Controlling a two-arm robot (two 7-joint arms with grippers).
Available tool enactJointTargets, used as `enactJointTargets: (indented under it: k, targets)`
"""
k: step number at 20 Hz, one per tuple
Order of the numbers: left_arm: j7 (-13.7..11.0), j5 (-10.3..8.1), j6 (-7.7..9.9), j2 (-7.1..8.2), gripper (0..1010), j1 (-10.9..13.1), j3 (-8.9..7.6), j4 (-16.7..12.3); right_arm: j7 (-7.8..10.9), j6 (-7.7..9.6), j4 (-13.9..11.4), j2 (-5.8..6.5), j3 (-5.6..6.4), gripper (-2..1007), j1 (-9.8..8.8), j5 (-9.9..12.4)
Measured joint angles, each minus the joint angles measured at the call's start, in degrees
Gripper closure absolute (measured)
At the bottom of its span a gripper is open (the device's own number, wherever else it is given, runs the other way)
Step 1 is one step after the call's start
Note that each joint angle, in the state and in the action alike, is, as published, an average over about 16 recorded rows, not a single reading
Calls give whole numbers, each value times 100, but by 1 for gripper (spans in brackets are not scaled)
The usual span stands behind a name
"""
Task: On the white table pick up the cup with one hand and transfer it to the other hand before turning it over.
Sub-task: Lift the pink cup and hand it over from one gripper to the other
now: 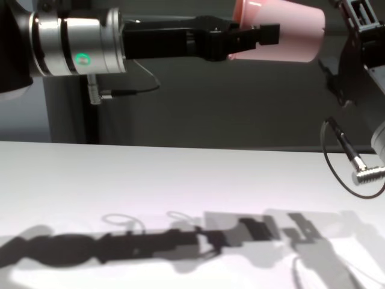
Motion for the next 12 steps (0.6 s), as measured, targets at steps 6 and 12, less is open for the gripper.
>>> enactJointTargets:
  k: [6, 12]
  targets:
    - [0, 0, 0, 1, 964, 0, 0, 0, -42, -67, 113, -69, -107, 3, 61, 139]
    - [0, 0, 0, 1, 964, 0, 0, 0, -30, -102, 196, -96, -195, 3, 113, 280]
